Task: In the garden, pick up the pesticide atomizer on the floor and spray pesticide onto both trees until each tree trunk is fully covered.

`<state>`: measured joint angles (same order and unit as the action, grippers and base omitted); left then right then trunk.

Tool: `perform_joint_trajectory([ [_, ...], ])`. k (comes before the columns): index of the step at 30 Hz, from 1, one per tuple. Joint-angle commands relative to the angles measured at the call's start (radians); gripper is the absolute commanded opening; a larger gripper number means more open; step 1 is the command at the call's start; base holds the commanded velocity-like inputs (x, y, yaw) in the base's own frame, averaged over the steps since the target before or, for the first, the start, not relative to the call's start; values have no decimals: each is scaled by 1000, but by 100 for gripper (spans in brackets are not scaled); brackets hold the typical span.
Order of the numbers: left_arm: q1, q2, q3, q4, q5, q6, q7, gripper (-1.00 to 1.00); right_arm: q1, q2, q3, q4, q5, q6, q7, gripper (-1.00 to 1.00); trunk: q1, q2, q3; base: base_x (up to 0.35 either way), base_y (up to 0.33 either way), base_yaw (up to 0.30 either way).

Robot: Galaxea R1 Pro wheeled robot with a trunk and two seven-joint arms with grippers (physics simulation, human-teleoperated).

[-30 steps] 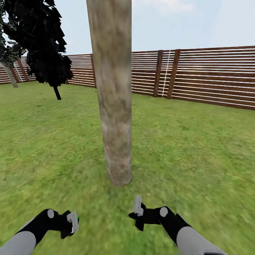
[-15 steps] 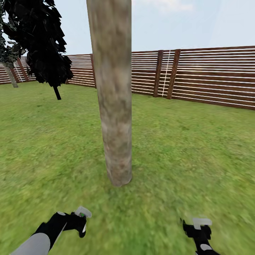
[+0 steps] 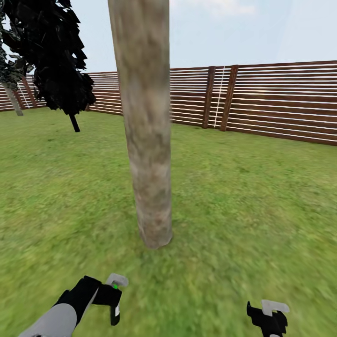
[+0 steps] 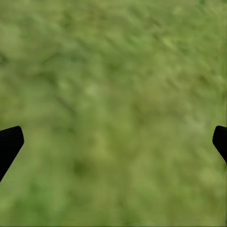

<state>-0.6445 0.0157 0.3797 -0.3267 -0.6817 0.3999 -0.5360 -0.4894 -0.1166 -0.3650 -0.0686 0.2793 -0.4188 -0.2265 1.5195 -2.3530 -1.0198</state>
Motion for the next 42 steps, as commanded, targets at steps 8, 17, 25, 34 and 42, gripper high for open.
perform_joint_trajectory([
  [8, -2, -11, -2, -73, 39, 114, 1, -100, 1, 2, 0, 1, 0, 0, 1, 100, 0, 0, 0, 24, -269, 0],
  [17, -1, -25, -2, -121, 37, 140, 2, -100, 1, 1, 0, 0, 0, 0, -1, 100, 0, 0, 0, 245, -188, 0],
  [25, -1, -90, -5, -218, 37, 141, -3, -100, 2, -1, 0, 0, 0, 0, -2, 100, 0, 0, 0, 48, -6, 0],
  [34, 12, -62, -14, -257, 91, 132, -4, -100, 2, -3, 0, 0, 0, 0, -2, 100, 0, 0, 0, -110, 0, -95],
  [42, -11, -43, -12, -378, 92, 153, -11, -100, 2, -3, 0, 1, 0, 0, -2, 100, 0, 0, 0, -49, 0, -12],
])
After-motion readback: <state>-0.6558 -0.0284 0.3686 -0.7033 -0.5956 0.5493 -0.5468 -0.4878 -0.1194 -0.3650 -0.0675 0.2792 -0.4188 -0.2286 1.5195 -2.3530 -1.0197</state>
